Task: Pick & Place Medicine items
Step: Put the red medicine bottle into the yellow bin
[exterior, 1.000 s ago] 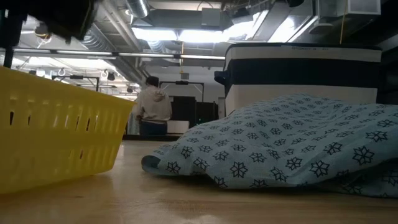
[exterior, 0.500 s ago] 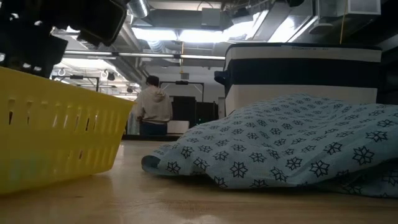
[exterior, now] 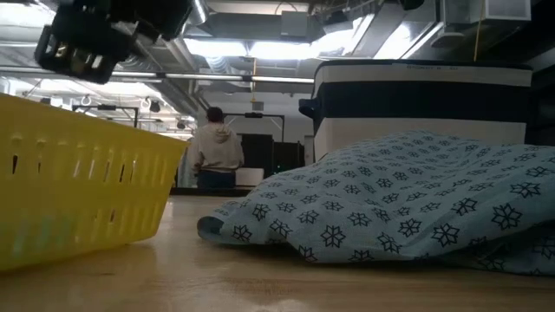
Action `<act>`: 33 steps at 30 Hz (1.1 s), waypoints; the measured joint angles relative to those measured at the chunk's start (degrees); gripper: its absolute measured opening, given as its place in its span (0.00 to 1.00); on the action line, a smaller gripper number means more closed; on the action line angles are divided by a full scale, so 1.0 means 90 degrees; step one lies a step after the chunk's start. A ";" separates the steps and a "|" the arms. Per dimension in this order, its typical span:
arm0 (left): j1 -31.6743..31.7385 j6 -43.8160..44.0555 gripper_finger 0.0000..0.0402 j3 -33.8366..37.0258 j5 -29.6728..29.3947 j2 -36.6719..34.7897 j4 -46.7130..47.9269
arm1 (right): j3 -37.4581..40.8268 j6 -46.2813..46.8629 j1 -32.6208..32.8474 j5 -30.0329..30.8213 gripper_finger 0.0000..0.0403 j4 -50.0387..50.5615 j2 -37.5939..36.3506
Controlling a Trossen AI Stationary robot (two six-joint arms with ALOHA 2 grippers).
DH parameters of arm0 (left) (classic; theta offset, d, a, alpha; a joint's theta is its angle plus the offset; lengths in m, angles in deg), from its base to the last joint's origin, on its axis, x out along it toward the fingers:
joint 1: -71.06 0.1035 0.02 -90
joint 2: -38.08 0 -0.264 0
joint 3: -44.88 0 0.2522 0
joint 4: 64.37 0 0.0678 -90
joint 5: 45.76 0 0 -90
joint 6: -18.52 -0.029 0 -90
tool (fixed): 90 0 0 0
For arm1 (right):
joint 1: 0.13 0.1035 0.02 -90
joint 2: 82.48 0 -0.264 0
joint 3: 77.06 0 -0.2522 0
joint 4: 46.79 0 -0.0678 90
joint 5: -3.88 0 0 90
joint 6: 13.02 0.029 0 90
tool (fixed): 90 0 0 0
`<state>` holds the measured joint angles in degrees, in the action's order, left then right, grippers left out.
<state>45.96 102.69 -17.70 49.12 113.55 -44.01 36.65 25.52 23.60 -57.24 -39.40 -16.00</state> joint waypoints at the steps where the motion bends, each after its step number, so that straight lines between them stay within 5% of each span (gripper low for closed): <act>1: 0.0046 -0.0009 0.59 0.0000 0.0004 -0.0088 0.0313 | 0.0000 0.0000 -0.0001 0.0001 0.57 0.0000 0.0000; 9: 0.0363 0.0011 0.59 0.0000 -0.0035 -0.0226 0.2553 | 0.0000 0.0000 0.0000 0.0002 0.57 0.0002 0.0000; 33: 0.0925 -0.0021 0.59 0.0002 0.0172 0.1511 0.2426 | 0.0000 0.0007 -0.0002 0.0005 0.57 0.0102 0.0000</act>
<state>54.28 102.51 -17.67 50.67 127.15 -22.17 36.65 25.59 23.57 -57.19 -38.48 -16.00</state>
